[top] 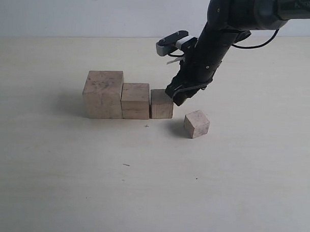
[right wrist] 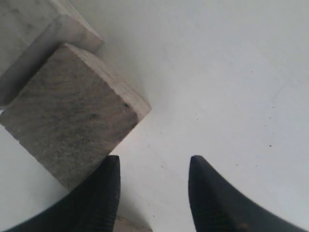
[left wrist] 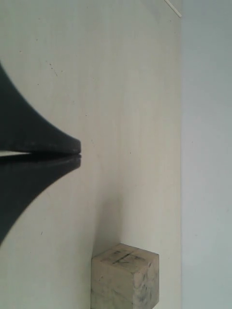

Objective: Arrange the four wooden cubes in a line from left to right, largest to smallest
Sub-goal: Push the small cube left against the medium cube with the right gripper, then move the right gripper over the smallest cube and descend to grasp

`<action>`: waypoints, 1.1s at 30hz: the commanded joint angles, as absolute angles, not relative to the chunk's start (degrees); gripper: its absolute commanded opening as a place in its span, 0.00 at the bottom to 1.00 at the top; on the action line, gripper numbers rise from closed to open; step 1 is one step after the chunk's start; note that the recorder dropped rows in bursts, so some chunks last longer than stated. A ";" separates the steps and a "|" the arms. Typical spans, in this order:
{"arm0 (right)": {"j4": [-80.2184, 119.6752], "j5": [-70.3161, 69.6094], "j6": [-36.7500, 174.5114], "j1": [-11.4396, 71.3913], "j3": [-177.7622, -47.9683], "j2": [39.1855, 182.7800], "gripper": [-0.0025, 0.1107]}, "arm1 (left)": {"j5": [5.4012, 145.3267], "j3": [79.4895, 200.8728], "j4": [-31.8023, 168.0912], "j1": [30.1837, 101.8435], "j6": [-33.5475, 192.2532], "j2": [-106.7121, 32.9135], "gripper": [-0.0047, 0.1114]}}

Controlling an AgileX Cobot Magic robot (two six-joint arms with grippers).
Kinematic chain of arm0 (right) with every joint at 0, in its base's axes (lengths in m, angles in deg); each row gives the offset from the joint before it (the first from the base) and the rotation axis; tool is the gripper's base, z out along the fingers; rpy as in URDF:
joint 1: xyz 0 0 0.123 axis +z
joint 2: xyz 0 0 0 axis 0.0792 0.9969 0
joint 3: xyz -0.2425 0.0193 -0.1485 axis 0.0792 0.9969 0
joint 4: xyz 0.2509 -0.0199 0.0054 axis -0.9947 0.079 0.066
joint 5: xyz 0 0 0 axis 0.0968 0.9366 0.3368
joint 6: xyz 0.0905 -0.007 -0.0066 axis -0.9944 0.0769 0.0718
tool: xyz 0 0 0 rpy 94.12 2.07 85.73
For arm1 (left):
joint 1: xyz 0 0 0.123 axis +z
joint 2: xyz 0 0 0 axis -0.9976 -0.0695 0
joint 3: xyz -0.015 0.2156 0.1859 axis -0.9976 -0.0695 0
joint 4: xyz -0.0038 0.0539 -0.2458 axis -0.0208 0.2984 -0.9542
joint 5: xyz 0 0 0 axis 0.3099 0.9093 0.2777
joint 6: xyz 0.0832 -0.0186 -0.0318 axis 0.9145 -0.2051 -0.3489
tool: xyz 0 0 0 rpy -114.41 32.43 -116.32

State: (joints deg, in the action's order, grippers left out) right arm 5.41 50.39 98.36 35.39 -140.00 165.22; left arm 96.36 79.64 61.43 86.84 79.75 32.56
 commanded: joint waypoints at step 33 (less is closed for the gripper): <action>9.38 62.02 88.44 35.13 -140.37 153.10 0.06 | 95.76 79.49 61.53 86.53 79.47 32.91 0.04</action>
State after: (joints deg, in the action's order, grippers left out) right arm 8.83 60.02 90.25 35.39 -140.00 155.18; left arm 96.36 79.64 61.43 86.84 79.75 32.56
